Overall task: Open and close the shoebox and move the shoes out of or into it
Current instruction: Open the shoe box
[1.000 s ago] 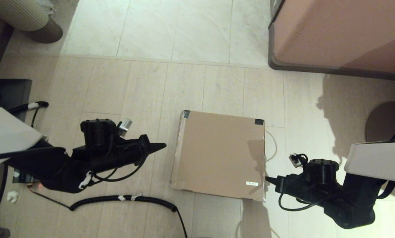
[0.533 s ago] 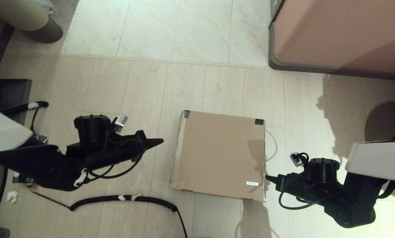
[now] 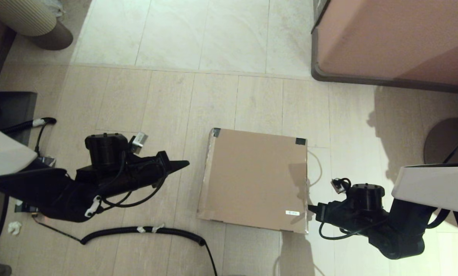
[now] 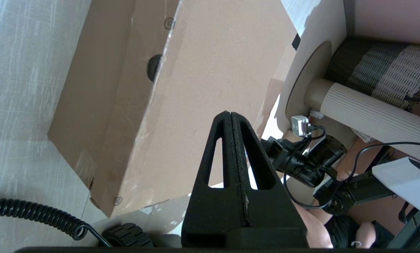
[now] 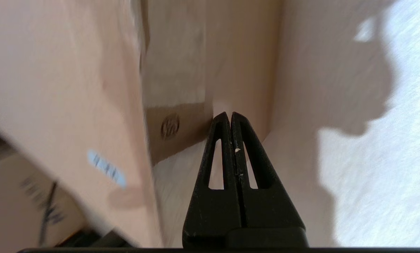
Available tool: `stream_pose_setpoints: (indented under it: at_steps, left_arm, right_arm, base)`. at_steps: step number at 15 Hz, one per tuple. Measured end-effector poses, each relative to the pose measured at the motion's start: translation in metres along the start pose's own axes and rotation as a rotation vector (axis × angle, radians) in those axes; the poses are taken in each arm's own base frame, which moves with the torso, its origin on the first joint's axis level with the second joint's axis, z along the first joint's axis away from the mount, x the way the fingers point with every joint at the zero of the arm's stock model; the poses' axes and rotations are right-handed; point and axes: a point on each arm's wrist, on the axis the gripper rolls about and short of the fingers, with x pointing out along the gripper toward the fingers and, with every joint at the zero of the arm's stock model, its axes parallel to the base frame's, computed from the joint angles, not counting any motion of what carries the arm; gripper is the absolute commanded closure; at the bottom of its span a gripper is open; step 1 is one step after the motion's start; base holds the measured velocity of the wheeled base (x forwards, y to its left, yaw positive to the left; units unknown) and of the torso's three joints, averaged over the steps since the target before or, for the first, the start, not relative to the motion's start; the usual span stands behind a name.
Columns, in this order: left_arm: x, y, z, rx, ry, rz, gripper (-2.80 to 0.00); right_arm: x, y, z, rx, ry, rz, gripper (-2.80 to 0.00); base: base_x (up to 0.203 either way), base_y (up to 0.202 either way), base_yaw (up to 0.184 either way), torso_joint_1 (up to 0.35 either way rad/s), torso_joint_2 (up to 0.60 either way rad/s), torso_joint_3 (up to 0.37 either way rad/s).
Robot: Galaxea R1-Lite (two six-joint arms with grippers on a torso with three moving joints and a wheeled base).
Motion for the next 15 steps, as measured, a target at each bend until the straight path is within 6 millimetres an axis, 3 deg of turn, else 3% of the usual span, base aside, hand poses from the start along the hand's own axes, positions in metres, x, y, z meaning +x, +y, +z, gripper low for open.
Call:
stream_pose_setpoints:
  at_steps: [5,9,15]
  left_arm:
    - [-0.006,0.001,0.002,-0.002,-0.012,0.008,0.00]
    - [-0.007,0.000,0.005,0.002,-0.020,0.007,0.00]
    - [-0.020,0.004,0.012,-0.003,-0.052,0.031,0.00]
  right_arm:
    - [-0.004,0.005,0.001,0.050,0.064,0.121,0.00]
    - [-0.022,0.010,0.022,0.163,0.061,0.246,0.00]
    - [-0.037,0.013,0.042,0.142,0.007,0.204,0.00]
  base:
    - [0.000,0.000,0.000,0.000,0.00,0.000]
    - [0.000,0.000,0.000,0.000,0.00,0.000]
    - [0.000,0.000,0.000,0.000,0.00,0.000]
